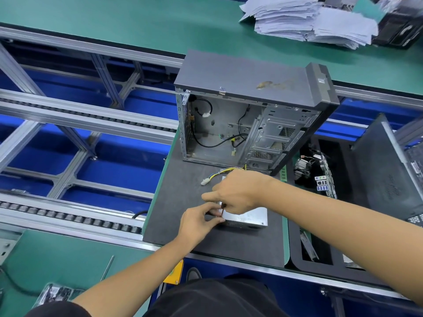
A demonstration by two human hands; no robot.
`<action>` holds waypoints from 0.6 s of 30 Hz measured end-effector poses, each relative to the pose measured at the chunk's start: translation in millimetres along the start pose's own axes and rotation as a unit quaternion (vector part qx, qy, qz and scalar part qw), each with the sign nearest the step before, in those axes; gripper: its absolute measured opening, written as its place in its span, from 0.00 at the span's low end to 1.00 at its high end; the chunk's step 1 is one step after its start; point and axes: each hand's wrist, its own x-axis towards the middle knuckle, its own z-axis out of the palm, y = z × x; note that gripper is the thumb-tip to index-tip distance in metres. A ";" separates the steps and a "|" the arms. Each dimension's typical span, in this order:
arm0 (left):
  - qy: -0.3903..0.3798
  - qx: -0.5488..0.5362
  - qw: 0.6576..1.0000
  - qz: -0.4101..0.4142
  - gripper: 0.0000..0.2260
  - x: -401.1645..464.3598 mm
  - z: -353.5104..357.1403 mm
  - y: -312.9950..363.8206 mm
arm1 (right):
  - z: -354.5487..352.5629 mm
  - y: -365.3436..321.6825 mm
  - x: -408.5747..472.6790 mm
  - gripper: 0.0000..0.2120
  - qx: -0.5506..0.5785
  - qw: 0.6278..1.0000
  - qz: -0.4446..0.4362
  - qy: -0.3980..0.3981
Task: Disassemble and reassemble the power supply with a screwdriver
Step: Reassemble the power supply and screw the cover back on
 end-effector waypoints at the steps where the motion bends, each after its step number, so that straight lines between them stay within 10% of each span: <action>1: -0.002 0.007 1.000 -0.004 0.13 0.7 0.1 0.7 | -2.1 1.7 -0.5 0.07 0.006 1.000 -0.011 -0.002; 7: 0.022 0.034 0.999 -0.030 0.10 0.5 5.9 -1.3 | -9.1 -2.7 -2.9 0.10 -0.104 0.992 -0.075 0.018; 18: 0.038 0.044 0.998 0.021 0.10 -3.7 0.2 7.8 | -2.7 -29.7 2.2 0.09 -0.071 0.994 0.077 0.023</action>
